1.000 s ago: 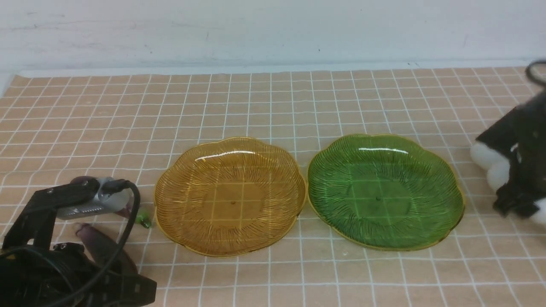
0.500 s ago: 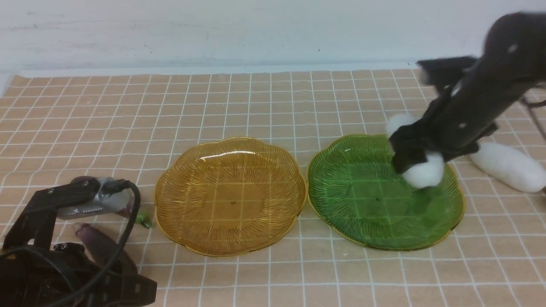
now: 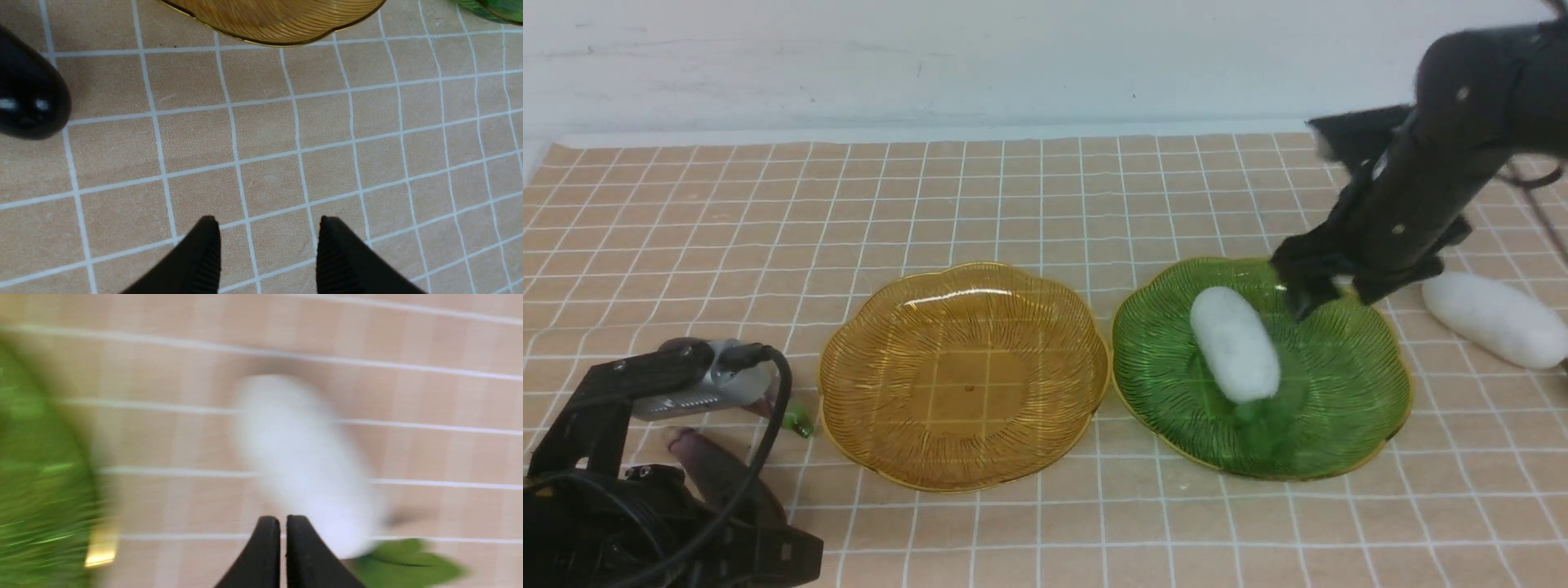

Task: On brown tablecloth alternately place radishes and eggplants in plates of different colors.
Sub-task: 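Place the white radish on the plate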

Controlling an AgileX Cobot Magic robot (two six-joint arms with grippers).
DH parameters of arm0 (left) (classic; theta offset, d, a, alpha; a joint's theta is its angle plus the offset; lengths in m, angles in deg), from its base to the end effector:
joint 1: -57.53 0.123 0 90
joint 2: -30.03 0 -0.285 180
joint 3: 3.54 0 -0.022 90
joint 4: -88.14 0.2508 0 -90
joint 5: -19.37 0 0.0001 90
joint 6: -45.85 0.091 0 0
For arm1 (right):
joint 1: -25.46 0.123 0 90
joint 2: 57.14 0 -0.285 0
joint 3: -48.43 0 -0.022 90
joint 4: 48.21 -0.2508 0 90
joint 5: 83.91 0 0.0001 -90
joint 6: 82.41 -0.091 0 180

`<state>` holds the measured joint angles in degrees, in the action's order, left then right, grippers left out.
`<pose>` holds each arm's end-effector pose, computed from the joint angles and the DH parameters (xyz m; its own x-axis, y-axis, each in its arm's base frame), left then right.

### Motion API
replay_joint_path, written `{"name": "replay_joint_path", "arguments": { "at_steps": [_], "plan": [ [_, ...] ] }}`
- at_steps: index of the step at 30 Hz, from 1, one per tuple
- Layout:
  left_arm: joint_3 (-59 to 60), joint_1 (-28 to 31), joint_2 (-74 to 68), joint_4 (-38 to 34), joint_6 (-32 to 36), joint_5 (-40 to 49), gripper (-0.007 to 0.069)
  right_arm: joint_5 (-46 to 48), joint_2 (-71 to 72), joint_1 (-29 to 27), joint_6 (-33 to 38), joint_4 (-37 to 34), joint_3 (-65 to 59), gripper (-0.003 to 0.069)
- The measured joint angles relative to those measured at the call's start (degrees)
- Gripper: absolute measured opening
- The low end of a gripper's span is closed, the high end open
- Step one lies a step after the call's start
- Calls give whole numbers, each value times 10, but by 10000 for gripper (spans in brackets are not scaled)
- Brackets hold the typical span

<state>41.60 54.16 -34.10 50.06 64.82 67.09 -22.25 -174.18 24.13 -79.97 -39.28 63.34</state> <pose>0.1571 -0.0509 0.2472 -0.8984 -0.0838 -0.4311 0.1429 0.8724 -0.4675 0.4045 -0.0218 0.2592 -0.9592 -0.0934 -0.2668 -0.0506 0.9853 -0.1633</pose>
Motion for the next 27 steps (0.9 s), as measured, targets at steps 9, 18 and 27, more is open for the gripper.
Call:
{"name": "replay_joint_path", "arguments": {
  "at_steps": [9,18,27],
  "plan": [
    [0,0,0,0,0,0,304,-10,-57,-10,39,21,2,528],
    [0,0,0,0,0,0,304,-14,-140,-10,45,52,3,587],
    [0,0,0,0,0,0,304,79,-96,-10,27,-71,101,497]
  ]
}}
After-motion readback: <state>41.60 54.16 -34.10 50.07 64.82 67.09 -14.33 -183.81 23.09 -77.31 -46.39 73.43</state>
